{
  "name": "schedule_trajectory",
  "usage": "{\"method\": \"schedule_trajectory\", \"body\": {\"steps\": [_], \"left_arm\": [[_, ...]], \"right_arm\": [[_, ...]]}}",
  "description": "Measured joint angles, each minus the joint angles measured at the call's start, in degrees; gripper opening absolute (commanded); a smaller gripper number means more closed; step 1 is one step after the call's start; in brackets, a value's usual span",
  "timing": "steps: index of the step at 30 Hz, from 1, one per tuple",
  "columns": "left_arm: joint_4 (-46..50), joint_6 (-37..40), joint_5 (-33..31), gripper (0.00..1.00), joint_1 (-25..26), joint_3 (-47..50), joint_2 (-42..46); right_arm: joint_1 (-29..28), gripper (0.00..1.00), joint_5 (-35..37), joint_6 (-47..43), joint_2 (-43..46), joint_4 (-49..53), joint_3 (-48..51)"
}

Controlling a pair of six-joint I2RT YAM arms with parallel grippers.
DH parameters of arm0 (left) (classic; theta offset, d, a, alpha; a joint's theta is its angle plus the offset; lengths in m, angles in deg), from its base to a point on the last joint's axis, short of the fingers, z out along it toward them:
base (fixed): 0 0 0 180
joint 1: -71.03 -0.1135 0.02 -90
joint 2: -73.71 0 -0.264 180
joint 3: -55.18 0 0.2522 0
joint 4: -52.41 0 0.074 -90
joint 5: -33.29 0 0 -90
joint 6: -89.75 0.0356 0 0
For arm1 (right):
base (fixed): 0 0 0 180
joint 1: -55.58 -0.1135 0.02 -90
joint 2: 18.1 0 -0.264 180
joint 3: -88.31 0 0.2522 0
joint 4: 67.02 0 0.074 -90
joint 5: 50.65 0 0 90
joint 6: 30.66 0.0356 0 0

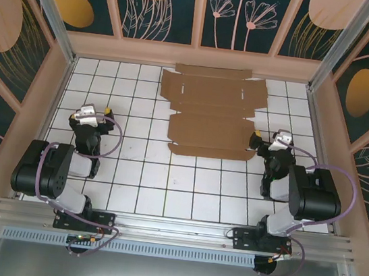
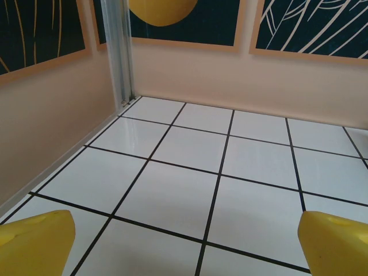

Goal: Fold the paper box

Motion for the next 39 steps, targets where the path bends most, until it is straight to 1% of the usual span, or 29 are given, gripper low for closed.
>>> {"method": "schedule_trajectory", "body": {"steps": [9,23,34,36,37,39], "left_arm": [[0.0,0.0,-0.1,0.99,0.0,0.0,0.0],[0.0,0.0,0.3,0.99,0.3,0.0,0.0],[0.0,0.0,0.3,0.99,0.3,0.0,0.0],[1.5,0.0,-0.4,0.99,0.4,-0.1,0.9],[3.8,0.0,-1.3,0.99,0.6,-0.5,2.2],[11.0,-0.5,-3.6,0.99,1.1,-3.1,6.2]], "right_arm": [[0.8,0.99,1.4,0.5,0.0,0.0,0.0],[0.4,0.99,0.8,0.0,0.0,0.0,0.0],[2.6,0.99,-3.9,0.3,0.0,0.3,-0.5],[2.9,0.99,-4.5,0.4,0.5,1.0,-0.5],[2.9,0.99,-4.7,0.4,1.5,2.6,-0.7],[1.8,0.99,-3.3,0.2,7.3,10.0,-1.8]]}}
